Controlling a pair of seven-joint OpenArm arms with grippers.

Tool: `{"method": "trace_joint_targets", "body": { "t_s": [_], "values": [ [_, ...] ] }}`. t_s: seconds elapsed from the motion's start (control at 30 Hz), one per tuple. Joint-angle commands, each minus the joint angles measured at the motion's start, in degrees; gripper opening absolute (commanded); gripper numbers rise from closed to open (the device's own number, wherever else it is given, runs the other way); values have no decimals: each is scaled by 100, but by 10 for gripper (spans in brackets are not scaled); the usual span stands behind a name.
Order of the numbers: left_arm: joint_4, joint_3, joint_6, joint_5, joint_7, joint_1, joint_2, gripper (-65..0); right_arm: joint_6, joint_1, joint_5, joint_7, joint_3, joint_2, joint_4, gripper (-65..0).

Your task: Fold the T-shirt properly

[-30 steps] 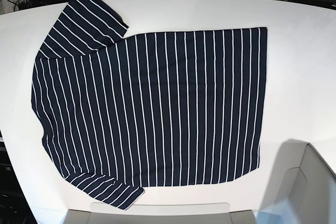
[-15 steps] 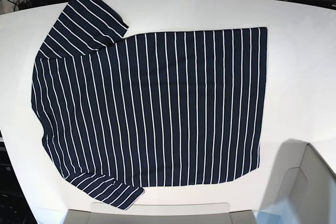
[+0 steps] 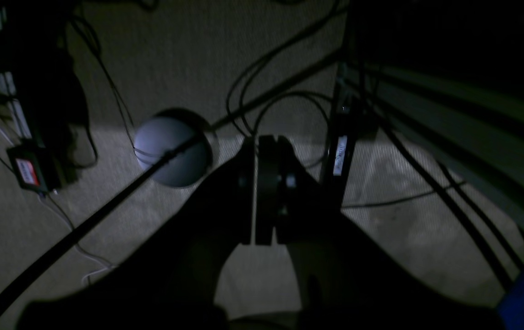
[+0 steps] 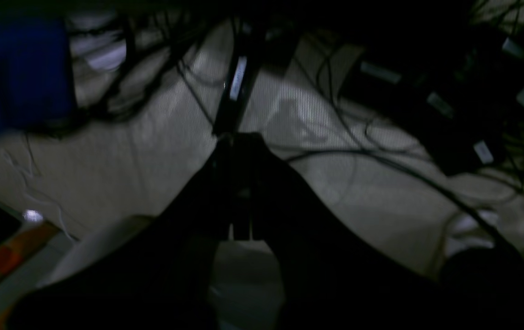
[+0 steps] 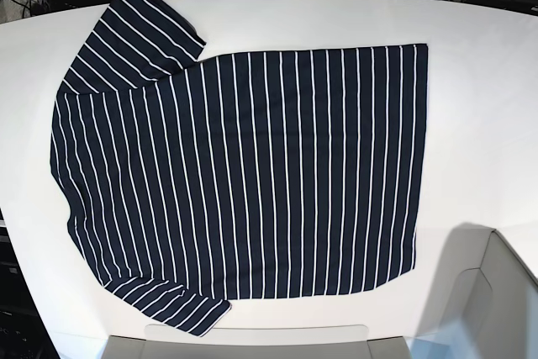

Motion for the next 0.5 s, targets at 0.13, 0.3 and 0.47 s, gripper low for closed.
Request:
{"method": "trace_joint_targets", "body": {
  "t_s": [0.13,0.3,0.47],
  "values": [
    [911,-19,12,-12,-72,654,-9,-626,32,-716,37,52,235,343,1001,-648],
    [2107,-19,12,-12,34,1331,-114,-626,32,-1586,2,8,1105,378,2179,-648],
    [3223,-19,12,-12,623,1779,-176,-626,32,-2289,2,-36,1624,598,3085,-649]
  ]
}}
